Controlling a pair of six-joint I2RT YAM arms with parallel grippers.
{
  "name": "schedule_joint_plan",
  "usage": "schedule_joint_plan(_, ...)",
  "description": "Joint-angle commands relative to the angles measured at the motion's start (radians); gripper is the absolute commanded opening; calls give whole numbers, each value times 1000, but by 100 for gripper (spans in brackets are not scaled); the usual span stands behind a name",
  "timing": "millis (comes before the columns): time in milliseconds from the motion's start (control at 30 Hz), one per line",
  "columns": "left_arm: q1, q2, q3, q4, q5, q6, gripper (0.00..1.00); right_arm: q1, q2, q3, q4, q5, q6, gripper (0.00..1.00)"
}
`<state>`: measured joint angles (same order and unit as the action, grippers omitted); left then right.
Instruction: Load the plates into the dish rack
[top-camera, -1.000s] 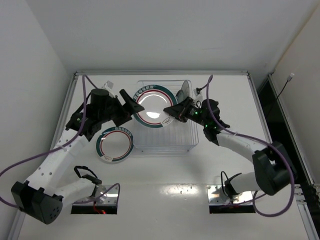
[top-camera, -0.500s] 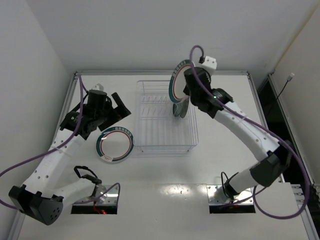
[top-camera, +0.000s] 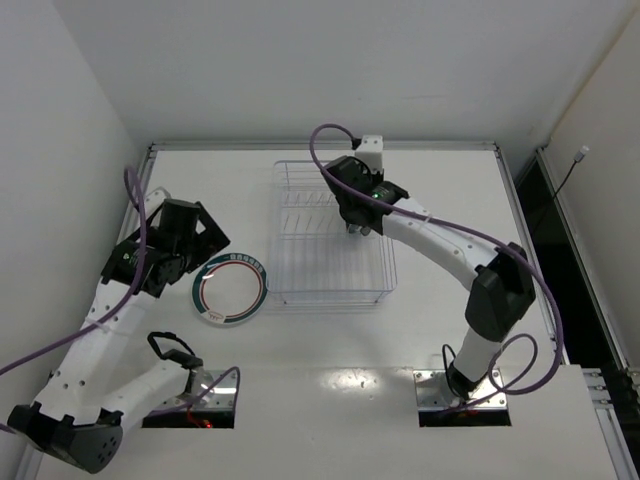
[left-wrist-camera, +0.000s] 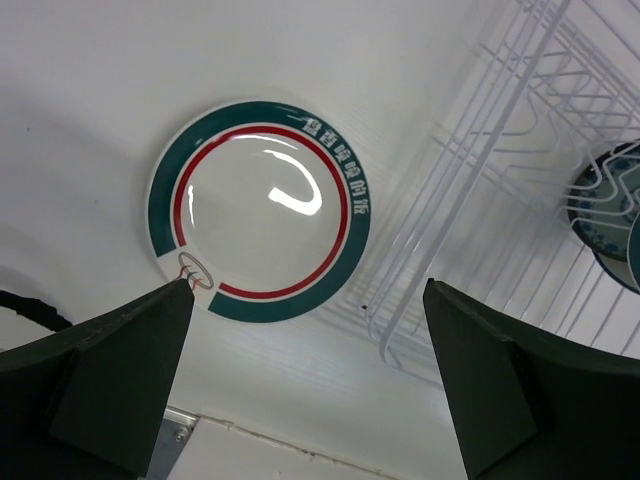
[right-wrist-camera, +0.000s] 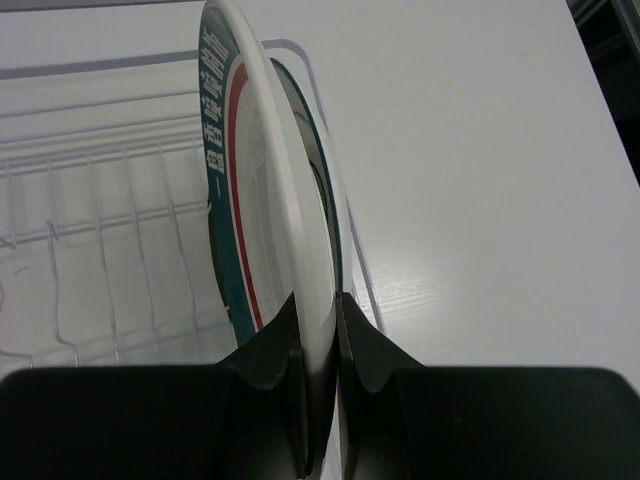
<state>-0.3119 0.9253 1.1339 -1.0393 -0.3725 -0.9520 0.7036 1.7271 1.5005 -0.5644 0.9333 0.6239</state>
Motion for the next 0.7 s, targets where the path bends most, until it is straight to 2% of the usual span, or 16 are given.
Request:
schedule_joint_plan(0,11,14,-5,-33,-28,12,100,13,48,27,67,68,-23,0)
schedule_joint_plan(300,30,15,-46,-33,-7,12,100,22,187,84,57,27,-12,0)
schedule_joint_plan(433,40,15,-100,-33,41,12,100,13,265,162,-35,-16,17,0)
schedule_joint_plan(533,51,-9,-163,-44,76,-16,100,-1,275,172,-71,-99,45,5)
schedule_joint_plan(567,63,-19,-184,-44,87,-28,100,-10,275,172,-71,-140,59,9)
schedule_joint_plan(667,89,-71,-287,-6,165,-50,100,-10,249,172,-80,-194,68,32)
